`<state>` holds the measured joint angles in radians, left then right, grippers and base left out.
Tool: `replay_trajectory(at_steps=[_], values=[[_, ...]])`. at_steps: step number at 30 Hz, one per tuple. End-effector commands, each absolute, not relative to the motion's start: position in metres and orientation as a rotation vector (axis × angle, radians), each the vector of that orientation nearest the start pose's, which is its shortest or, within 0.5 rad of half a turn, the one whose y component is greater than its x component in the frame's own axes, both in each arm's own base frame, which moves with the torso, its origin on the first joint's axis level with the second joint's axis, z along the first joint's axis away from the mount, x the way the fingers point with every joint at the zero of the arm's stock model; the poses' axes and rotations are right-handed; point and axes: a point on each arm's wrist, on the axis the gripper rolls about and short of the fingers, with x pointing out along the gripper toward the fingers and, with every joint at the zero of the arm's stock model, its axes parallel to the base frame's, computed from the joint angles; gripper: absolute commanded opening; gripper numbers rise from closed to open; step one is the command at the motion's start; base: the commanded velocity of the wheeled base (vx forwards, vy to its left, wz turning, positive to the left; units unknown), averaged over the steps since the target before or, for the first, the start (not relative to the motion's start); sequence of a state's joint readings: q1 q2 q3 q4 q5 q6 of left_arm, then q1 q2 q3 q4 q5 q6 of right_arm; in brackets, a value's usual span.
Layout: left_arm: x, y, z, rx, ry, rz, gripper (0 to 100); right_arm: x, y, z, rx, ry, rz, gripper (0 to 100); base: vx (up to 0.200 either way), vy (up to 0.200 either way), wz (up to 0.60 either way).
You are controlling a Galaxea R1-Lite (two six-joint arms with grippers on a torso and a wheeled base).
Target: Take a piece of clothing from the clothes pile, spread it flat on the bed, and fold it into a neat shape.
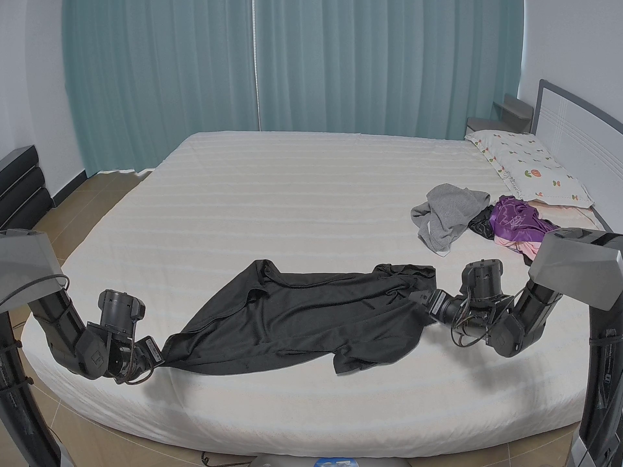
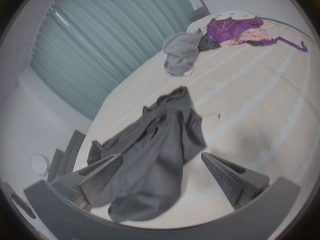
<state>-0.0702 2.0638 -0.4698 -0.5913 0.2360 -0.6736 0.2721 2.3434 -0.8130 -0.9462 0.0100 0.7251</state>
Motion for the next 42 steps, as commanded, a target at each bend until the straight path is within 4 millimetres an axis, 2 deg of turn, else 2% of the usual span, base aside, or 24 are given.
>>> replay_trajectory(at_steps=[1, 3, 8, 23, 24, 31, 33, 36, 42], values=[[0.266, -0.016, 0.002, -0.456, 0.900, 0.467, 0, 0.330, 0.120, -0.016, 0.573, 0.754, 0.126, 100, 0.000, 0.000, 0.00], [0.265, -0.018, 0.002, -0.453, 0.904, 0.462, 0, 0.323, 0.127, -0.023, 0.552, 0.803, 0.155, 100, 0.000, 0.000, 0.00], [0.265, -0.019, 0.002, -0.451, 0.904, 0.459, 0, 0.319, 0.139, -0.041, 0.531, 0.859, 0.182, 100, 0.000, 0.000, 0.00], [0.265, -0.019, 0.002, -0.451, 0.904, 0.459, 0, 0.338, 0.148, -0.043, 0.529, 0.905, 0.192, 100, 0.000, 0.000, 0.00], [0.265, -0.019, 0.002, -0.451, 0.904, 0.459, 0, 0.339, 0.148, -0.043, 0.528, 0.905, 0.192, 0, 0.000, 0.000, 0.00], [0.264, -0.019, 0.002, -0.449, 0.907, 0.459, 0, 0.337, 0.147, -0.039, 0.528, 0.895, 0.177, 0, 0.000, 0.000, 0.00], [0.262, -0.019, 0.002, -0.445, 0.911, 0.457, 0, 0.331, 0.143, -0.034, 0.530, 0.897, 0.168, 0, 0.000, 0.000, 0.00], [0.261, -0.019, 0.003, -0.443, 0.911, 0.456, 0, 0.322, 0.138, -0.024, 0.537, 0.892, 0.171, 0, 0.000, 0.000, 0.00], [0.254, -0.022, 0.007, -0.425, 0.916, 0.437, 0, 0.296, 0.110, 0.018, 0.585, 0.862, 0.185, 0, 0.000, 0.000, 0.00]])
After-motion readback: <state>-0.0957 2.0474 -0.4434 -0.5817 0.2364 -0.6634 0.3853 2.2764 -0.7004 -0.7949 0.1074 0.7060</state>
